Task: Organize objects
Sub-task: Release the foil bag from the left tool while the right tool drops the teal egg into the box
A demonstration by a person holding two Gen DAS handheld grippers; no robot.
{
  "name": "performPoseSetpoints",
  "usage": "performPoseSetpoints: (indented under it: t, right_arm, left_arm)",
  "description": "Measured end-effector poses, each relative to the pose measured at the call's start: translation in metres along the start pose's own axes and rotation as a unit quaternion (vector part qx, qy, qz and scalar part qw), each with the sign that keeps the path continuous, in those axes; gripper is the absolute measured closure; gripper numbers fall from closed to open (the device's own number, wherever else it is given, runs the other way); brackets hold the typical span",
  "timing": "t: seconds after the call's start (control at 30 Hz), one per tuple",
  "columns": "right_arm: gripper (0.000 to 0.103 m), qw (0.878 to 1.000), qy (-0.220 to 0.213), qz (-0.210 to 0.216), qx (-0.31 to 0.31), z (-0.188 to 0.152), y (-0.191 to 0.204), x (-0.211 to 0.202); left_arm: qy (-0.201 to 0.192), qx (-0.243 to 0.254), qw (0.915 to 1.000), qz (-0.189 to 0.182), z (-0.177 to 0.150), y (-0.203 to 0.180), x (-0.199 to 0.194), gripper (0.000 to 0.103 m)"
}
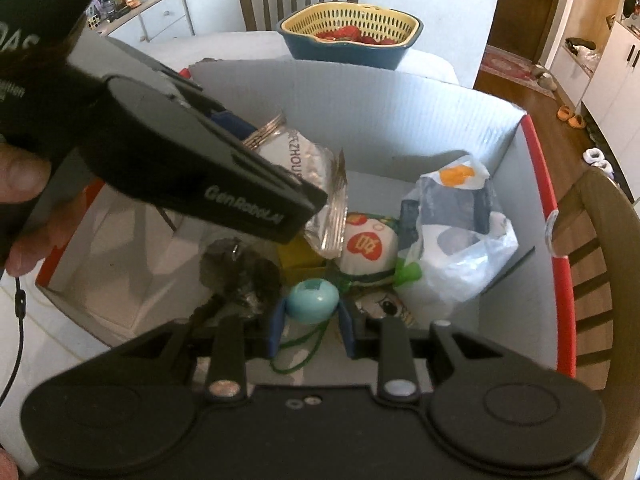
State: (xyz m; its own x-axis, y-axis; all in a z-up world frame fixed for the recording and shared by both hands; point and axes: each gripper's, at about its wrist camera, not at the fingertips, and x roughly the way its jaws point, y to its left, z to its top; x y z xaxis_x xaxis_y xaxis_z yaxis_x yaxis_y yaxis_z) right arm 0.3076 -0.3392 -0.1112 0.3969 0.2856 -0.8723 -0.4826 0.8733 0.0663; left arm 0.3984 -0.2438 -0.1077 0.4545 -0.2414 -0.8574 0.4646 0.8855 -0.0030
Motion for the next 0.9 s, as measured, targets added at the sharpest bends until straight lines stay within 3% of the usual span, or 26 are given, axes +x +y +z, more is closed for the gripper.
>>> performPoseSetpoints:
  t: [0.23, 0.4, 0.9]
  right_arm:
    - [0.063, 1.0, -0.013, 0.007, 0.007, -0.002, -0.005, -0.01]
    - [0.053, 0.999, -0.029, 0.007, 0.01, -0.007, -0.006, -0.024]
    - [0.041, 0.996, -0.078, 0.013, 0.045, -0.015, -0.011, -0.06]
  left_arm:
    - [0.003, 0.005, 1.0, 0.005, 0.004, -0.003, 0.004, 0.043]
    - [-0.007, -0.001, 1.0, 0.007, 0.002, 0.0, 0.0, 0.028]
    - [-0.05, -0.027, 0.9983, -0.015, -0.018, 0.011, -0.044, 0.028]
